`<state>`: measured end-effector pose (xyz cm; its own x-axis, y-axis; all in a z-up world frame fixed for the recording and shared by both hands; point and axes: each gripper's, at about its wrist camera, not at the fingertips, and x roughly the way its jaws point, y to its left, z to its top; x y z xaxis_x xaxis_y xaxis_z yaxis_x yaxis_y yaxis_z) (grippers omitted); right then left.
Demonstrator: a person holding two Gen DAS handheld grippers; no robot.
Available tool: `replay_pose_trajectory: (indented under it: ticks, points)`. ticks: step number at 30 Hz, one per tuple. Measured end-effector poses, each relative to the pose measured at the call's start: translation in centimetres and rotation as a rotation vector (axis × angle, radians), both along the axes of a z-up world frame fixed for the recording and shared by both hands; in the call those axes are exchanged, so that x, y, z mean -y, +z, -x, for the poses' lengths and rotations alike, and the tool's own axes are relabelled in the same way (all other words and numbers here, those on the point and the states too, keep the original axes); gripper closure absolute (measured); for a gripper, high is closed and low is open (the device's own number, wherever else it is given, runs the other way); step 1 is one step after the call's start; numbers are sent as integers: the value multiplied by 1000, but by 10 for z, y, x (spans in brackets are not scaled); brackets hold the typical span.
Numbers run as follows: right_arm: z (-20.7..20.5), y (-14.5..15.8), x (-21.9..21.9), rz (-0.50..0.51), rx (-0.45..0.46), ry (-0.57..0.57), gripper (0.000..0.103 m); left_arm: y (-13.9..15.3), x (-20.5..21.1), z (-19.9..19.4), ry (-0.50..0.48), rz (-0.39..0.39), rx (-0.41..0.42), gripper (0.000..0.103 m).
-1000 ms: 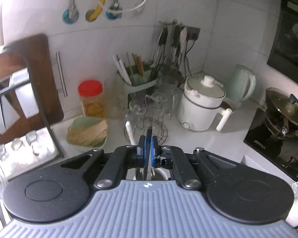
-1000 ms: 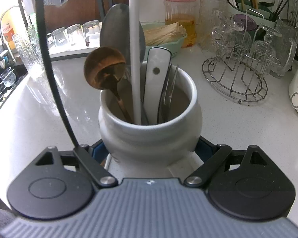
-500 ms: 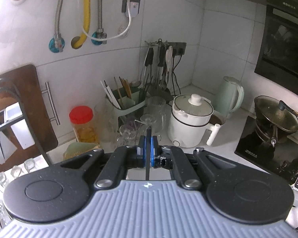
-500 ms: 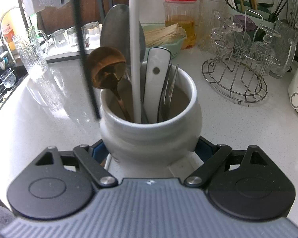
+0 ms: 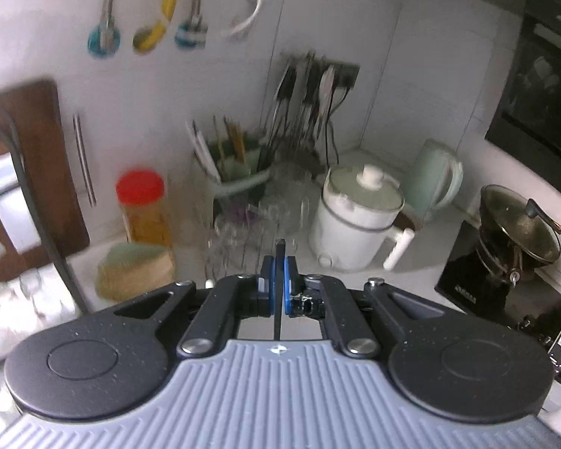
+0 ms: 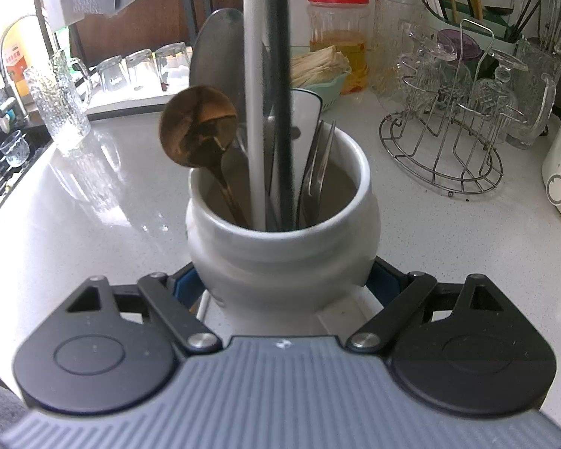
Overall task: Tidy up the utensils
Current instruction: 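Open the left tool to release the black chopstick in the jar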
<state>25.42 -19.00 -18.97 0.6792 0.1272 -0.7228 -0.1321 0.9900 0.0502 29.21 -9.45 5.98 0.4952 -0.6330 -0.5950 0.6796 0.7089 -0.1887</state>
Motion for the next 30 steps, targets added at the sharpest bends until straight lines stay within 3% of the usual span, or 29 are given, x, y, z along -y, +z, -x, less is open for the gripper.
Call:
replay_pose_trajectory:
  ticks: [16, 22, 30]
  points:
    - [3, -2, -1, -3, 13, -12, 12, -43, 25, -31, -148, -213, -317, 98]
    - [3, -2, -2, 0, 13, -15, 12, -58, 33, -41, -163, -252, -445, 98]
    - [4, -2, -2, 0, 17, -22, 12, -75, 34, -46, -144, -282, -500, 98]
